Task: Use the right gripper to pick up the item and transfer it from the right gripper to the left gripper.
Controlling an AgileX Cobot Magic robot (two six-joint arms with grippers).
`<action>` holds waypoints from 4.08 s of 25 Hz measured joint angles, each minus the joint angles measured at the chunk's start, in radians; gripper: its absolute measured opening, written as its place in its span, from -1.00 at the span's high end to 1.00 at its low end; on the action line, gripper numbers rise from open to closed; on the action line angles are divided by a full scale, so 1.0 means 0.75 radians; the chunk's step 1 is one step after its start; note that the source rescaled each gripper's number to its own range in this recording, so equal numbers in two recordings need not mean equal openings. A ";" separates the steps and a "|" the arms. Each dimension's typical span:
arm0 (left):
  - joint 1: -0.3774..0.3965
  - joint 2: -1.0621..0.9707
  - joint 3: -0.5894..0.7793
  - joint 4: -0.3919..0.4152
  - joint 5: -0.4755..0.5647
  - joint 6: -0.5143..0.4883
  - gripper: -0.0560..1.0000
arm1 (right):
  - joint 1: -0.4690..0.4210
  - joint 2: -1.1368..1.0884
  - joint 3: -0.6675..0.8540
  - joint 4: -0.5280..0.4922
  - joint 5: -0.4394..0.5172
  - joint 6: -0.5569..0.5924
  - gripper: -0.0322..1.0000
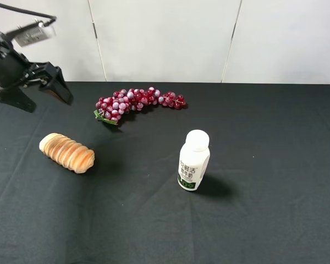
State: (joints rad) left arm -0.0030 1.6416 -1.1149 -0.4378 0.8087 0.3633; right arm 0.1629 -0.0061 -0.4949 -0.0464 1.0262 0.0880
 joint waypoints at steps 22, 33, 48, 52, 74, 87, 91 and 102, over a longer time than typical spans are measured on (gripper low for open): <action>0.000 -0.728 -0.009 0.302 0.274 -0.163 -1.00 | 0.000 0.000 0.000 0.000 0.000 0.000 -1.00; 0.000 -1.205 0.315 0.336 0.281 -0.169 -1.00 | 0.000 0.000 0.000 0.000 0.000 0.000 -1.00; 0.000 -2.072 0.633 0.445 0.320 -0.259 -0.99 | 0.000 0.000 0.000 0.000 0.000 0.000 -1.00; 0.000 -2.116 0.661 0.556 0.372 -0.350 -0.99 | 0.000 0.000 0.000 0.000 0.000 0.000 -1.00; 0.000 -2.117 0.828 0.584 0.343 -0.368 -0.95 | 0.000 0.000 0.000 0.000 0.000 0.000 -1.00; 0.000 -2.117 0.828 0.584 0.343 -0.369 -0.95 | -0.028 0.000 0.000 0.000 0.000 0.000 -1.00; 0.000 -2.117 0.828 0.584 0.343 -0.369 -0.95 | -0.097 0.000 0.000 0.001 0.000 0.000 -1.00; 0.000 -2.117 0.828 0.584 0.342 -0.369 -0.95 | -0.107 0.000 0.000 0.005 0.000 0.000 -1.00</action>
State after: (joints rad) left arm -0.0030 0.0535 -0.4937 0.0000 1.0650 0.0863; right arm 0.0829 -0.0061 -0.4949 -0.0428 1.0262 0.0880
